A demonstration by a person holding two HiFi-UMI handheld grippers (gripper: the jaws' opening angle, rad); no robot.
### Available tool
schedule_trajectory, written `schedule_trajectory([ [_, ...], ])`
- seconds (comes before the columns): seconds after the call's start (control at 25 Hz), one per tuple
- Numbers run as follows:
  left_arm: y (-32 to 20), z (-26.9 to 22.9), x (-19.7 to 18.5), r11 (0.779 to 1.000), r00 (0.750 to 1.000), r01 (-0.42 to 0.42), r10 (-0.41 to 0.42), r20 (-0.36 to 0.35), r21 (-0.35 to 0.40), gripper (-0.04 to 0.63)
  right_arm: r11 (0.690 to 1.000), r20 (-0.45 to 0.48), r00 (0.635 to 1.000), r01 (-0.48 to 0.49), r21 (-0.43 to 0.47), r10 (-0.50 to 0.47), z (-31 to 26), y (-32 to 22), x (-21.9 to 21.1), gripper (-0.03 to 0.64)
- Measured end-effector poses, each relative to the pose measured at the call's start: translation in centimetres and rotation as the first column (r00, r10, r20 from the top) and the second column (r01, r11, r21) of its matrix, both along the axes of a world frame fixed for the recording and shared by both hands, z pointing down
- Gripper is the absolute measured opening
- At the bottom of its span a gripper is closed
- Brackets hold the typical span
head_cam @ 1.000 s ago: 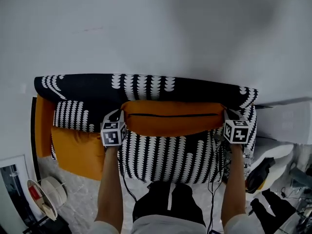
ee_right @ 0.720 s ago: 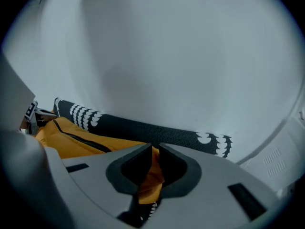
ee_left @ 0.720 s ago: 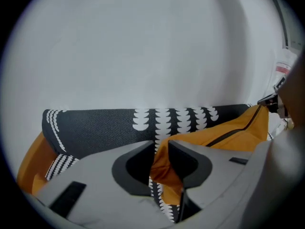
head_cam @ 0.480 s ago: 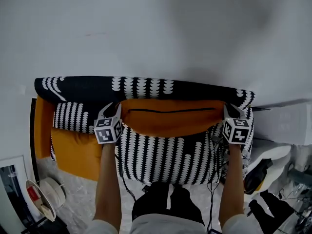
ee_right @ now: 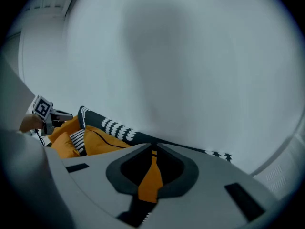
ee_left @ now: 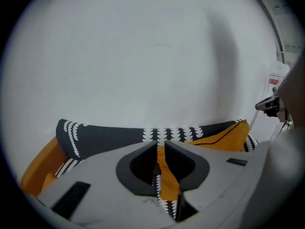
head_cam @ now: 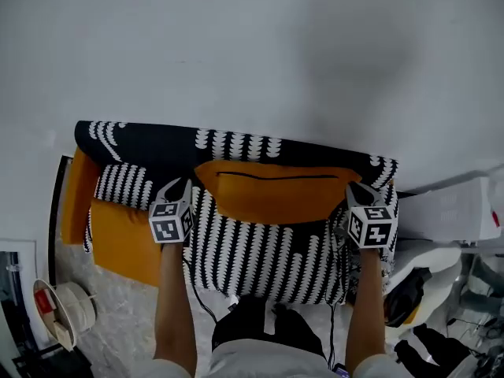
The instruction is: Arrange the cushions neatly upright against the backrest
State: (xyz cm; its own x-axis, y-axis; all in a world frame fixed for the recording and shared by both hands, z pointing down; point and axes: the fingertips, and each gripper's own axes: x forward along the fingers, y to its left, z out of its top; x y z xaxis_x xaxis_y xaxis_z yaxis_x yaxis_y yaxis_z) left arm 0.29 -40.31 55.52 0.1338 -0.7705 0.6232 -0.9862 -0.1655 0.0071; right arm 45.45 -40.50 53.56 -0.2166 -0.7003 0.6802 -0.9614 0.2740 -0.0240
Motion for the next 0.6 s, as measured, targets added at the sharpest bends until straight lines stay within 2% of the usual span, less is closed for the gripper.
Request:
schedule_trajectory([
  [0.12, 2.8, -2.9, 0.3, 0.999, 1.000, 0.005, -0.005, 0.002, 0.040, 0.060, 0.998, 0.019, 0.999, 0.033, 0.044, -0.034, -3.1, 1.7, -1.7, 0.003],
  [0.36, 10.3, -9.4, 0.6, 0.992, 1.000, 0.012, -0.013, 0.005, 0.123, 0.035, 0.978, 0.034, 0.987, 0.150, 0.145, -0.157, -10.0, 5.9, -5.9, 0.003],
  [0.44, 13.1, -11.5, 0.4, 0.987, 0.999, 0.036, -0.038, 0.008, 0.156, 0.014, 0.965, 0.027, 0.979, 0.194, 0.177, -0.202, -12.0, 7.5, -7.1, 0.003],
  [0.6, 18.7, -15.2, -0.5, 0.973, 0.994, 0.098, -0.104, 0.018, 0.209, 0.014, 0.938, 0.041, 0.959, 0.265, 0.223, -0.281, -15.4, 10.8, -9.4, 0.003],
])
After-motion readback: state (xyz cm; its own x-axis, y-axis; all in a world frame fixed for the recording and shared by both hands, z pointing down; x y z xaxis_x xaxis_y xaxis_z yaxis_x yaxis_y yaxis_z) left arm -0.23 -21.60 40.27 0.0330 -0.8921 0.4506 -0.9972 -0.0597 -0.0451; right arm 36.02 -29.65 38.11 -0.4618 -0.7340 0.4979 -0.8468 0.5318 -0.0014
